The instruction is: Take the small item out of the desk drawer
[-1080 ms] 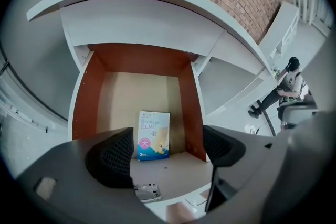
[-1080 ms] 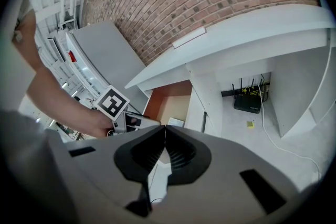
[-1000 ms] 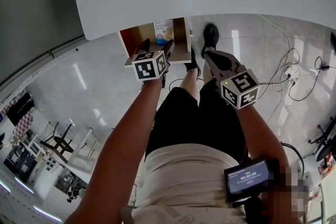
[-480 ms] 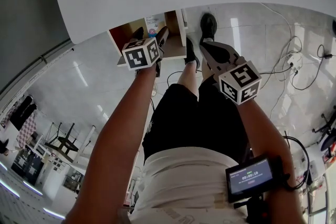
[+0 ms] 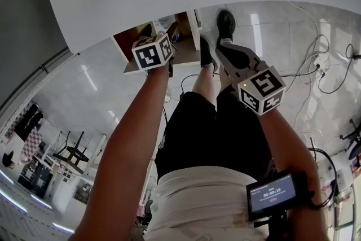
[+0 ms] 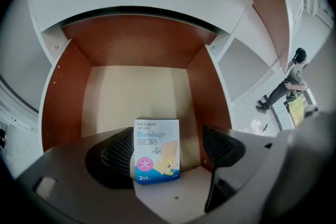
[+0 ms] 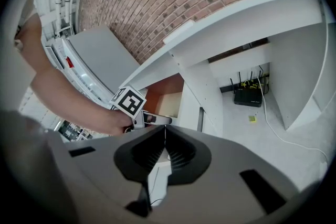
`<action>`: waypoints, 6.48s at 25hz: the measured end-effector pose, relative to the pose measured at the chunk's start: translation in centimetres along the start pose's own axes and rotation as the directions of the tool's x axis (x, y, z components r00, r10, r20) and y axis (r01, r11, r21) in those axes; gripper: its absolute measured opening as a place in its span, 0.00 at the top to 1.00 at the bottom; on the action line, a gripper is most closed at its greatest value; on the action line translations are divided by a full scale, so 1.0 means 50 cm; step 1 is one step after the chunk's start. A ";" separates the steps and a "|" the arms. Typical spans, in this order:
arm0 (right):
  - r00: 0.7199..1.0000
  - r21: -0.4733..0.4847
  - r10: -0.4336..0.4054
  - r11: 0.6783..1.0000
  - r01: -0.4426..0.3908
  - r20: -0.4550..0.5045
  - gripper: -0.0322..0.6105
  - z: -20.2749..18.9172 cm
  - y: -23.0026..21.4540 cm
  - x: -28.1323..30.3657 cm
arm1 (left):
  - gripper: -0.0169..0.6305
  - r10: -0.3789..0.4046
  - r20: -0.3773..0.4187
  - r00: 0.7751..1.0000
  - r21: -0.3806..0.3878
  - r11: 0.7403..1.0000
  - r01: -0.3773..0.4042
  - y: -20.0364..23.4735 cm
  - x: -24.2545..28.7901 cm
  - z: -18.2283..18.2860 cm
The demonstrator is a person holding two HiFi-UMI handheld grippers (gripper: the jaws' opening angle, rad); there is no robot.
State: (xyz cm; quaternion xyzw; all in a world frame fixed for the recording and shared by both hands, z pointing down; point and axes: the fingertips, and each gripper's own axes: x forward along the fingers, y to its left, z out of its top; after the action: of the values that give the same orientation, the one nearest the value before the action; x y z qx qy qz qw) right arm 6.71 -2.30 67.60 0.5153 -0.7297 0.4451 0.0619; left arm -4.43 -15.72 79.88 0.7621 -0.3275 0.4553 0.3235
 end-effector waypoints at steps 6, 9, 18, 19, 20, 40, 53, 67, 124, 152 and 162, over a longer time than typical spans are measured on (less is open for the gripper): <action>1.000 0.021 -0.012 1.000 0.012 -0.006 0.94 -0.012 -0.017 -0.002 | 0.37 0.054 -0.034 0.998 0.033 0.998 -0.053 0.017 0.035 -0.009; 1.000 0.024 -0.018 1.000 0.018 -0.013 0.94 -0.019 -0.022 -0.005 | 0.37 0.066 -0.047 0.997 0.034 0.997 -0.065 0.027 0.048 -0.011; 0.999 0.040 -0.039 0.998 0.040 -0.032 0.94 -0.028 -0.040 -0.002 | 0.37 0.123 -0.096 0.988 0.052 0.992 -0.118 0.057 0.083 -0.028; 0.999 0.040 -0.039 0.998 0.041 -0.033 0.94 -0.029 -0.041 -0.001 | 0.37 0.125 -0.102 0.987 0.050 0.991 -0.121 0.059 0.086 -0.032; 0.999 0.041 -0.040 0.998 0.041 -0.035 0.94 -0.030 -0.042 0.000 | 0.37 0.127 -0.109 0.986 0.047 0.991 -0.123 0.061 0.089 -0.036; 0.997 0.056 -0.063 0.996 0.066 -0.052 0.94 -0.034 -0.060 0.004 | 0.39 0.102 -0.206 0.973 0.043 0.995 -0.095 0.062 0.106 -0.074; 0.997 0.027 -0.047 0.998 0.049 -0.066 0.94 -0.027 -0.033 0.018 | 0.39 -0.007 -0.132 0.991 -0.025 1.000 0.004 0.011 0.033 -0.047; 0.995 -0.009 -0.026 1.000 0.026 -0.094 0.94 -0.048 0.012 0.003 | 0.39 -0.029 -0.039 0.999 -0.111 0.994 0.024 0.003 -0.058 -0.044; 0.991 -0.164 -0.097 0.983 0.080 -0.096 0.94 0.080 0.155 -0.035 | 0.39 -0.175 0.269 0.947 -0.335 0.905 0.263 0.027 -0.403 -0.015; 0.996 -0.298 -0.060 0.954 0.037 -0.070 0.94 0.147 0.239 -0.076 | 0.39 -0.210 0.410 0.887 -0.232 0.917 0.324 -0.003 -0.559 0.040; 0.998 -0.321 -0.056 0.946 0.044 -0.029 0.94 0.186 0.260 -0.079 | 0.39 -0.236 0.457 0.858 -0.169 0.924 0.344 -0.015 -0.606 0.063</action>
State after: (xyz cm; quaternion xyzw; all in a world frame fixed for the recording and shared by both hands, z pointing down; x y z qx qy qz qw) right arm 1.47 -5.22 52.29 0.5082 -0.7777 0.3287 0.1698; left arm -13.54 -11.60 51.09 0.8382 -0.3245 0.1786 0.4002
